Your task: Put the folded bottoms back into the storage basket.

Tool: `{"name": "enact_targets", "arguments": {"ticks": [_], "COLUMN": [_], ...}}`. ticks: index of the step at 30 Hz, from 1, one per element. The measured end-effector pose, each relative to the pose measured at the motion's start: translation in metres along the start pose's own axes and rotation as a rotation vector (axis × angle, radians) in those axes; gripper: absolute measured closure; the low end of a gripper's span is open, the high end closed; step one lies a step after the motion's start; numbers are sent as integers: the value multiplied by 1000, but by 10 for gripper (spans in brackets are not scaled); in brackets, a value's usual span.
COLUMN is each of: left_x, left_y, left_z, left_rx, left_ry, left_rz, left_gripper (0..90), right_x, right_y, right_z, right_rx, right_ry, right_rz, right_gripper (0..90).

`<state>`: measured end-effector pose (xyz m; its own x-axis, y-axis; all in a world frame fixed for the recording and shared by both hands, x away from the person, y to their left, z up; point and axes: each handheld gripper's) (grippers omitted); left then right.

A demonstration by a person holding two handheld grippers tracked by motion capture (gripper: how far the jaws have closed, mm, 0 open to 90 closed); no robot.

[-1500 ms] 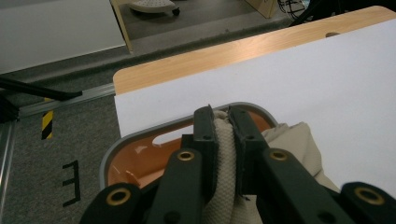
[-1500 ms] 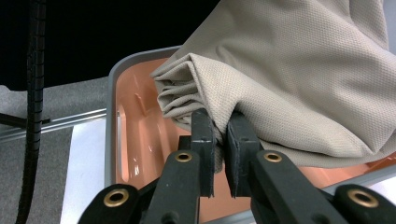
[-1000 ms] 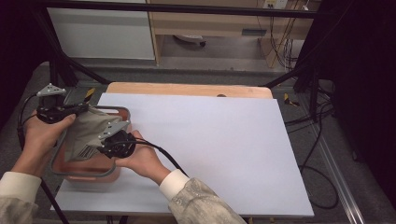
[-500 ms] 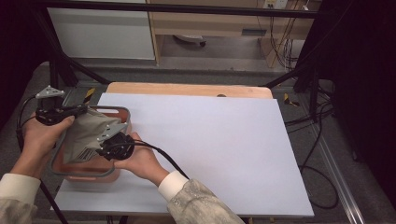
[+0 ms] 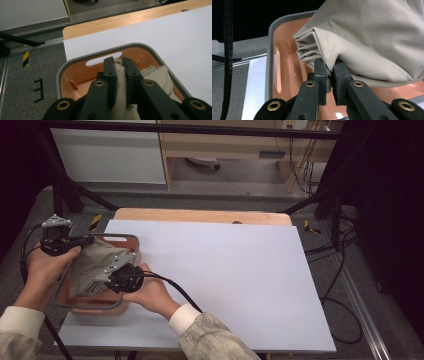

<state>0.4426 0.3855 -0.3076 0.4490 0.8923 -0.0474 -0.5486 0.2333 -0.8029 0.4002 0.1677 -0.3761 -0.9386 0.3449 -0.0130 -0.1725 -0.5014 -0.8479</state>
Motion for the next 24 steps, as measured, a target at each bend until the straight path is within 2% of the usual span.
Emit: {"name": "enact_targets", "arguments": {"ticks": [11, 12, 13, 14, 15, 17, 20, 24], "left_x": [3, 3, 3, 2, 2, 1, -4, -16], "left_y": [5, 5, 5, 6, 7, 9, 9, 6], "left_z": [-11, -11, -13, -14, -16, -15, -10, -5], "left_rx": [14, 17, 28, 36, 36, 8, -18, -48], "left_ry": [-5, -9, -20, -36, -44, -55, -57, -47], "left_rz": [16, 12, -11, -32, -32, -12, -15, -20], "left_gripper": [825, 823, 813, 788, 741, 624, 536, 448], "right_x": [-4, -4, -4, -4, -5, -6, -6, -7], "right_y": [3, 3, 3, 3, 4, 4, 0, -4], "right_z": [-4, -4, -4, -5, -5, -1, 16, 44], "right_rx": [23, 25, 32, 39, 54, 45, 6, -16], "right_ry": [4, 4, 5, 9, 6, 17, 26, 54], "right_rz": [-7, -9, -12, -24, -38, -58, -64, -53], "right_gripper": [831, 828, 819, 792, 739, 631, 512, 353]}}
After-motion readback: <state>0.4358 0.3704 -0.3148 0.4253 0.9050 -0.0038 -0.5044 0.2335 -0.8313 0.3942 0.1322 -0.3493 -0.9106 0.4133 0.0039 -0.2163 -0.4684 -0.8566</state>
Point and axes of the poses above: each handheld gripper's, and its own axes: z roughly backward along the jaws, y roughly out of its underside, x roughly to its left, and after that the axes turned 5 degrees about y, right-handed
